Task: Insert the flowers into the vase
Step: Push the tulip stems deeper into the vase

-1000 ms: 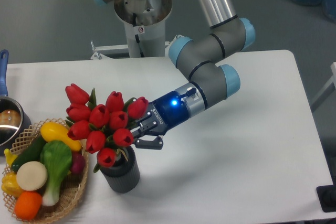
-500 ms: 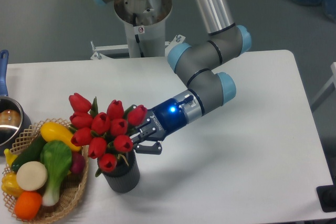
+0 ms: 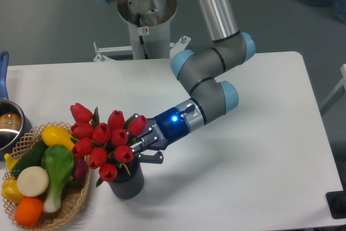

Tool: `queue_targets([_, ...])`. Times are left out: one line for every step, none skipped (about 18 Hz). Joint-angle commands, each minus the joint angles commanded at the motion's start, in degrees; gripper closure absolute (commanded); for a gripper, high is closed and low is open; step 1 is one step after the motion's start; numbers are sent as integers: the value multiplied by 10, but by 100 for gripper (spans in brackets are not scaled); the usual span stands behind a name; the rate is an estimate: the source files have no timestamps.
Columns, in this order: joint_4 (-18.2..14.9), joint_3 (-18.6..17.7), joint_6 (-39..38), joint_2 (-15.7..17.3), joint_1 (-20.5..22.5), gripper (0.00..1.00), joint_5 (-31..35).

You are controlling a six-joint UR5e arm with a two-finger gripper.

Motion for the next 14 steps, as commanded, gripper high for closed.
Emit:
queue_targets([0, 0, 0, -1, 0, 82, 0])
queue_targets([0, -1, 1, -3, 0, 82, 0])
queue_targets([0, -1, 5, -6, 1, 82, 0])
queue_targets([0, -2, 15, -9, 0, 82, 0])
queue_targets([0, -2, 18, -11, 0, 82, 0])
queue_targets([0, -3, 18, -11, 1, 82, 0])
queue_targets([0, -4, 19, -12, 1, 82, 0])
queue_targets([0, -6, 23, -12, 1, 81, 0])
queue_targets([0, -8, 27, -12, 1, 81, 0])
queue_targets([0, -11, 32, -13, 1, 81, 0])
queue_targets([0, -14, 37, -13, 1, 81, 0])
queue_targets([0, -14, 37, -13, 1, 81, 0])
queue_targets([0, -15, 37, -12, 1, 81, 0])
queue_targets([0, -15, 38, -12, 1, 81, 0])
